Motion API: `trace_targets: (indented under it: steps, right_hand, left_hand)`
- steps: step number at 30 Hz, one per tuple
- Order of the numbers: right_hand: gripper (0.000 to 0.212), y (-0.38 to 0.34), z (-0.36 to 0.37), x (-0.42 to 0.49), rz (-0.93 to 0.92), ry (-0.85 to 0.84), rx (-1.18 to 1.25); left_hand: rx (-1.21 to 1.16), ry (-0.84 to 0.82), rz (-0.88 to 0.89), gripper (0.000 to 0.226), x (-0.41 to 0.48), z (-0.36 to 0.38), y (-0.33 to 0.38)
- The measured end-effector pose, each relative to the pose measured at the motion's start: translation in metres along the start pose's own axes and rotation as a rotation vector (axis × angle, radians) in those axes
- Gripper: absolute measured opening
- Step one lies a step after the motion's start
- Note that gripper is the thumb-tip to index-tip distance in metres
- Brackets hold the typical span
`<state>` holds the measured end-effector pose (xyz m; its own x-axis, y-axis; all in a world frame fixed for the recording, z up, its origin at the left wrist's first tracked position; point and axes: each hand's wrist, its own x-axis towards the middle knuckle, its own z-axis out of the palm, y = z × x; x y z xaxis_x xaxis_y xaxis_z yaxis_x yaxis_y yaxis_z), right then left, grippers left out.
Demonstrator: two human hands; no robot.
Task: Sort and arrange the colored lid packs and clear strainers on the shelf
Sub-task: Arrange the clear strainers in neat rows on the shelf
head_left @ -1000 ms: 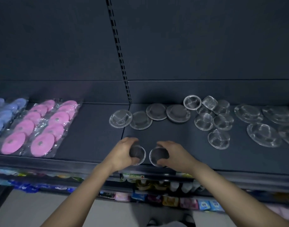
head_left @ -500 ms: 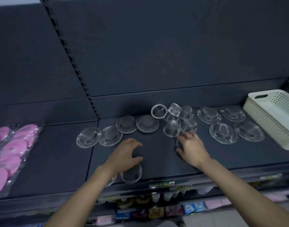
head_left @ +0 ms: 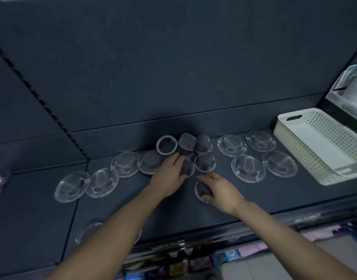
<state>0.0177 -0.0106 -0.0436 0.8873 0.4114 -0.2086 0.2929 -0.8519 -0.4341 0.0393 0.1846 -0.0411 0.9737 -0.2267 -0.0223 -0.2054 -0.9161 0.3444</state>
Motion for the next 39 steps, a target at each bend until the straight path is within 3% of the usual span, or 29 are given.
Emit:
trace_targets:
  steps: [4,8,15,24,31,39]
  right_hand:
    - [0.071,0.004,0.002,0.002,0.010,0.013,0.017]
    - [0.067,0.004,0.002,0.002,0.017,0.023,0.038]
    - [0.071,-0.002,0.000,0.005,-0.055,-0.068,0.068]
    - [0.069,-0.055,0.018,0.021,-0.150,0.016,0.144]
    - [0.039,-0.106,0.037,0.041,-0.223,0.069,0.219]
    - [0.051,-0.157,0.058,0.063,-0.241,0.017,0.199]
  left_hand:
    - [0.021,-0.073,-0.013,0.069,0.013,0.005,0.002]
    - [-0.043,0.013,-0.052,0.047,0.016,0.006,0.003]
    - [-0.177,0.014,-0.073,0.039,-0.002,0.001,-0.003]
    - [-0.197,0.118,-0.222,0.051,-0.065,-0.028,-0.059]
    - [-0.204,0.185,-0.337,0.054,-0.112,-0.055,-0.106]
    - [-0.244,0.141,-0.417,0.058,-0.149,-0.070,-0.149]
